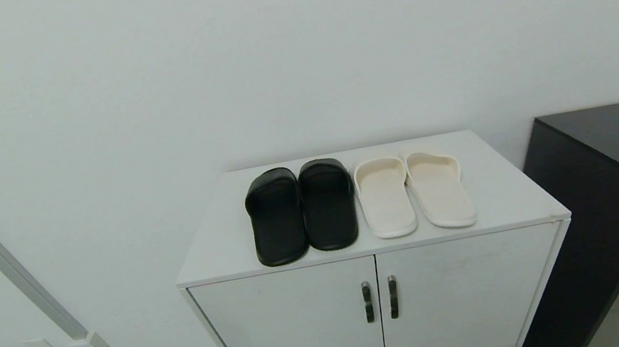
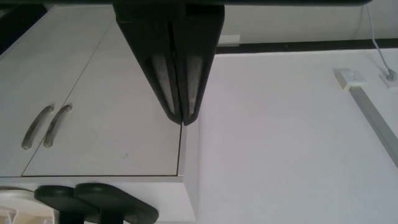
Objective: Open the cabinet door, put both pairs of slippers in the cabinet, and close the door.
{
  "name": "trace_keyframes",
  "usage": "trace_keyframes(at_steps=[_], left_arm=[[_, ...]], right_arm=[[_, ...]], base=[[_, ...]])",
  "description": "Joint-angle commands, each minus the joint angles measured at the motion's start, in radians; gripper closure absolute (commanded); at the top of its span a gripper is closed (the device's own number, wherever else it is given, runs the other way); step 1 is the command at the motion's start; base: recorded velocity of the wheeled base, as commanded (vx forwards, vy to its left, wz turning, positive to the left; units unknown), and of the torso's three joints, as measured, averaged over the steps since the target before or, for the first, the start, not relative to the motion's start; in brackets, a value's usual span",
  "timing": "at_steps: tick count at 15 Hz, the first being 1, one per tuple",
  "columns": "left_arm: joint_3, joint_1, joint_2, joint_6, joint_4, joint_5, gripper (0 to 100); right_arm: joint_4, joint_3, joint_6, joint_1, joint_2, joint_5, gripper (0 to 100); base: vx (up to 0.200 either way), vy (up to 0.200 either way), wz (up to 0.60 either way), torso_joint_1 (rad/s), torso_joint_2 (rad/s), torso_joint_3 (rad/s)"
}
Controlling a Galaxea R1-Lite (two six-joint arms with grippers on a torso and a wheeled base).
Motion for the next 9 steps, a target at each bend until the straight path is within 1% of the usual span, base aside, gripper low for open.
trace_keyframes(at_steps=[1, 3, 4, 5, 7, 9], left_arm=[[0.000, 0.000, 0.001, 0.000, 0.000, 0.001, 100], [0.000, 0.000, 0.001, 0.000, 0.000, 0.001, 100], [0.000, 0.000, 0.001, 0.000, 0.000, 0.001, 100], [0.000, 0.000, 0.001, 0.000, 0.000, 0.001, 100], [0.000, 0.000, 0.001, 0.000, 0.000, 0.001, 100], [0.000, 0.000, 0.001, 0.000, 0.000, 0.001, 100]], right_arm=[[-0.059, -0.148, 0.077, 0.220, 0.295, -0.112, 0], [-0.059, -0.254, 0.111, 0.294, 0.389, -0.172, 0], [-0.059, -0.261, 0.111, 0.298, 0.396, -0.177, 0], [-0.057, -0.352, 0.114, 0.353, 0.482, -0.239, 0], [-0.057, -0.468, 0.113, 0.403, 0.582, -0.315, 0], [-0.054, -0.567, 0.111, 0.430, 0.659, -0.359, 0]], base=[[0.000, 0.000, 0.00, 0.000, 0.00, 0.000], [0.000, 0.000, 0.00, 0.000, 0.00, 0.000], [0.000, 0.000, 0.00, 0.000, 0.00, 0.000], [0.000, 0.000, 0.00, 0.000, 0.00, 0.000], [0.000, 0.000, 0.00, 0.000, 0.00, 0.000], [0.000, 0.000, 0.00, 0.000, 0.00, 0.000]])
